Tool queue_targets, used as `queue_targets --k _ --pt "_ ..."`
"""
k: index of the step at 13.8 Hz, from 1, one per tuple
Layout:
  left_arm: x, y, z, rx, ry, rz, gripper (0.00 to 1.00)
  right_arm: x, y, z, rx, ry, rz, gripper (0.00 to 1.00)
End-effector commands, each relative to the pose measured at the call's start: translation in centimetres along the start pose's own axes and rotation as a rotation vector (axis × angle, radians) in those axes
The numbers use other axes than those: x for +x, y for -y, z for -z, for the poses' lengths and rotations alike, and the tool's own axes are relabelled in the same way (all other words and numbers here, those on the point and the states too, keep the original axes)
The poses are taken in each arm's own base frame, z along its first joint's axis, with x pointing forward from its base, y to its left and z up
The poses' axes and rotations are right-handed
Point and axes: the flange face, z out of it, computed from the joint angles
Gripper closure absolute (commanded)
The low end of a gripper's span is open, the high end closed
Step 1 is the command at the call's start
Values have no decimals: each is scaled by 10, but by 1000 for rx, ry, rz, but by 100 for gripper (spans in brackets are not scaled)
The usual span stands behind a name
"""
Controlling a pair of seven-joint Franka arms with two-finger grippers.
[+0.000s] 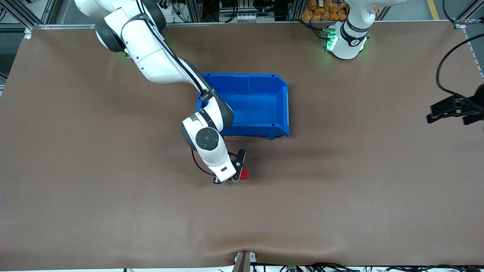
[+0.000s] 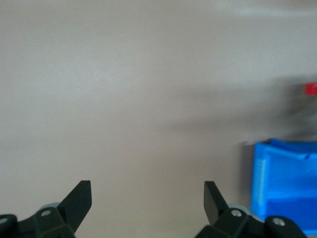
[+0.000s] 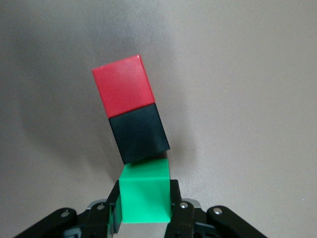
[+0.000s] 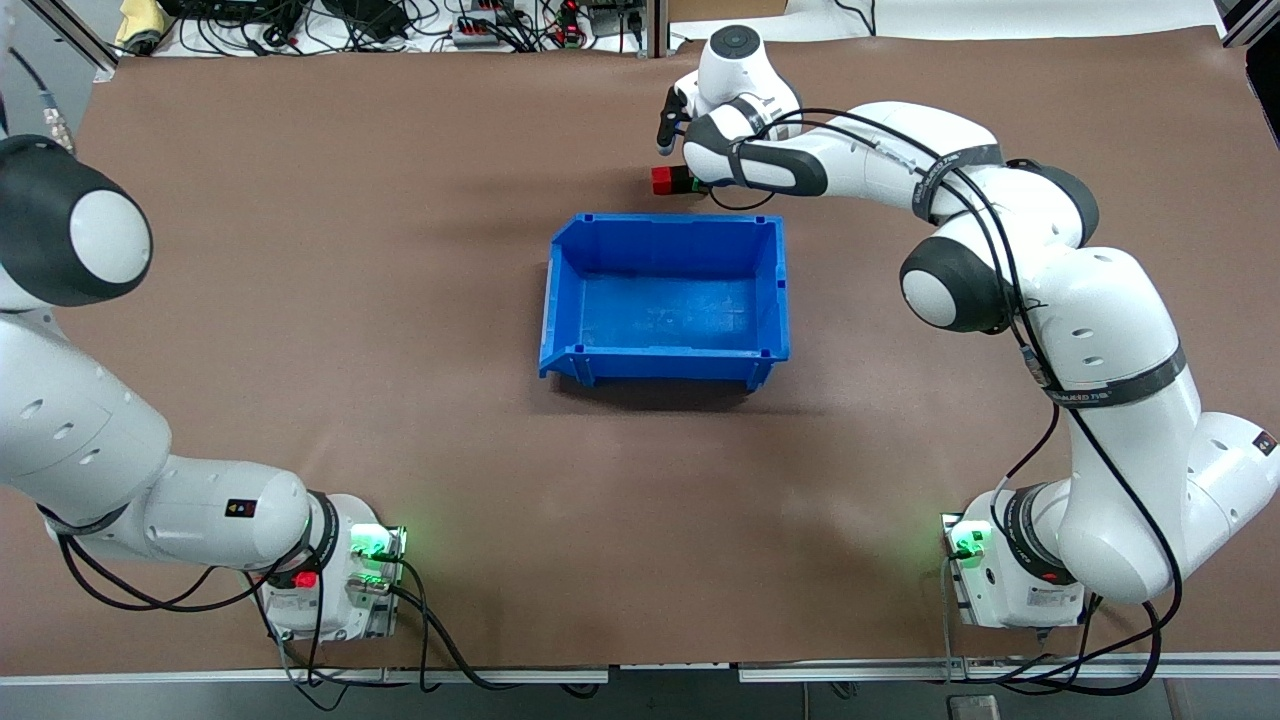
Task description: Attach green and red cubes to black cube
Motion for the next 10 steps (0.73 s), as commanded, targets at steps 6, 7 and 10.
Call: queue_targets --k 6,7,10 --pt "-68 -8 -12 -7 -2 -58 0 10 -3 1 -49 -25 -8 0" --pt "-77 0 -16 -10 8 -44 0 11 -2 1 -50 -27 -8 0" --pt "-75 -3 -12 16 -3 -65 0 11 -2 0 -49 -25 -8 0"
